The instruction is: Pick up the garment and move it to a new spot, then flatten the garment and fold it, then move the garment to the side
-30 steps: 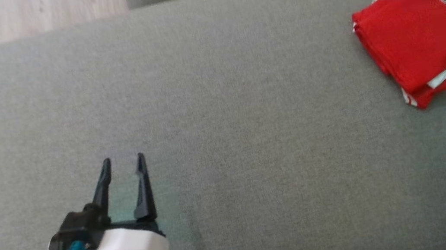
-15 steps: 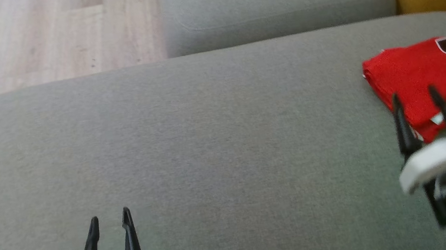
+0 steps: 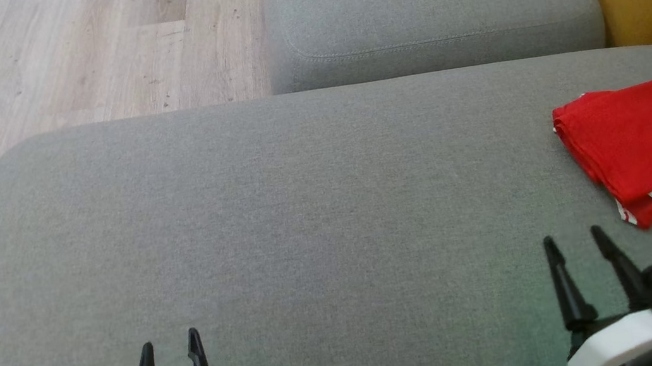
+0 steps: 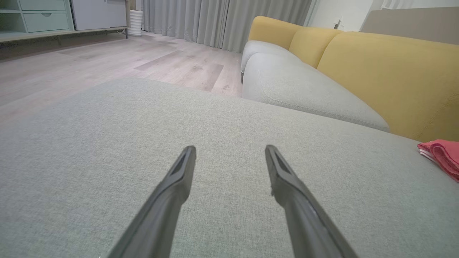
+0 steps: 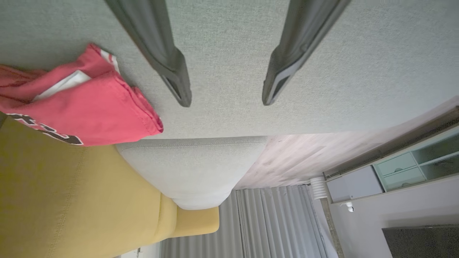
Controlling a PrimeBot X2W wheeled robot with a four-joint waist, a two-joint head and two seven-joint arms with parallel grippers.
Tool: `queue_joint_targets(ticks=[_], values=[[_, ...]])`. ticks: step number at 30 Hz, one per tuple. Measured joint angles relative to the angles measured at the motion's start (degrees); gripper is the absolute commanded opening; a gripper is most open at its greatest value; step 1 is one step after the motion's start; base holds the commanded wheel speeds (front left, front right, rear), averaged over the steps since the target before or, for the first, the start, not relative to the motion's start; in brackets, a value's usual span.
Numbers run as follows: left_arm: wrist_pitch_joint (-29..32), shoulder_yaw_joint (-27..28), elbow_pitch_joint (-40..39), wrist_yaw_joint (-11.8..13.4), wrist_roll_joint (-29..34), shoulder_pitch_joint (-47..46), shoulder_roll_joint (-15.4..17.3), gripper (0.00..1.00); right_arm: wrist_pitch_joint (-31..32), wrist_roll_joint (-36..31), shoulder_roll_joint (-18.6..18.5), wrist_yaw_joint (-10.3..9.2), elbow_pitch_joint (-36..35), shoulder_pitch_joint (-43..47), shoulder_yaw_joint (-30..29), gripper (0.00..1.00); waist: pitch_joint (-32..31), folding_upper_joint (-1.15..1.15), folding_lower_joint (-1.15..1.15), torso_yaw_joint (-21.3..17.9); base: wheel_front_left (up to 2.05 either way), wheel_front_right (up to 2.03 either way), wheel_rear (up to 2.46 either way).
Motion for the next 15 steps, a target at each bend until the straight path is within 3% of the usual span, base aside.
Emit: queue_joint_targets(ticks=[15], values=[[0.07, -1.16, -0.64, 0.09, 0.03, 0.01, 0.05, 1.00, -1.01, 0.91, 0.01, 0.00, 0.82, 1.08, 1.94, 1.00, 0.02, 0.00, 0.00, -0.10, 0.00, 0.00, 0.00]])
